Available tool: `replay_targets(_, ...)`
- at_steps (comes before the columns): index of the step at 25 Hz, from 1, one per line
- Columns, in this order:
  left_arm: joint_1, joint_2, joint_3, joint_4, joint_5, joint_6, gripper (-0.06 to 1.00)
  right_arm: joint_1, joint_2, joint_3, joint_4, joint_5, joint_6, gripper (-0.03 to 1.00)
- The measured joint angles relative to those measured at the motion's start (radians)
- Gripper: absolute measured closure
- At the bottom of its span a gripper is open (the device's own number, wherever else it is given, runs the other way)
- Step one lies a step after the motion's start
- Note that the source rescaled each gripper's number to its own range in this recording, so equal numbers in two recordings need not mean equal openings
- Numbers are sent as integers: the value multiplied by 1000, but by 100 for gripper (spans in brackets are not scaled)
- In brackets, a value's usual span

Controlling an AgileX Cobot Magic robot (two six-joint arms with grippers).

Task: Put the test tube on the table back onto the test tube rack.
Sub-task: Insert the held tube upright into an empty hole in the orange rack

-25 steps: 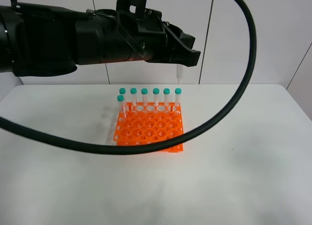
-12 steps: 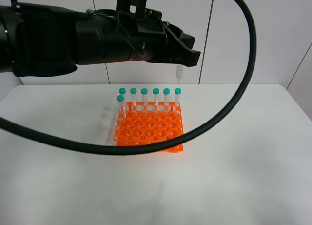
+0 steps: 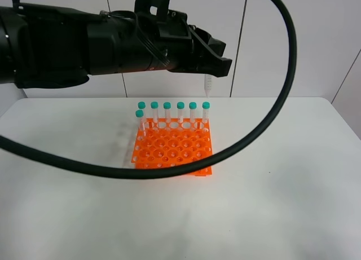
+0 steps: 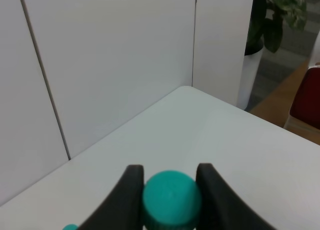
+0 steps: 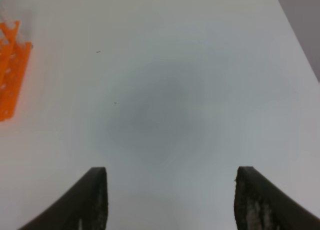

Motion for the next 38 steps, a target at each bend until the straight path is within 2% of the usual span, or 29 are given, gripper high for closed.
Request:
replay_targets(20,0,0,0,0,-1,5,94,0,0,0,0,-1,0,9)
replay_targets(30,0,0,1,7,-45,2,94,0,0,0,0,-2,0,9)
replay_targets(32,0,2,3,83,-50,-60,94,0,0,0,0,-2,0,9)
replay_targets(34,4,5,5,207,-54,-222,94,0,0,0,0,-2,0,9)
replay_targets(37,27,9,5,534,-47,-576,94,0,0,0,0,-2,0,9)
replay_targets(38,40,10,5,680,-47,-717,94,0,0,0,0,-2,0,9)
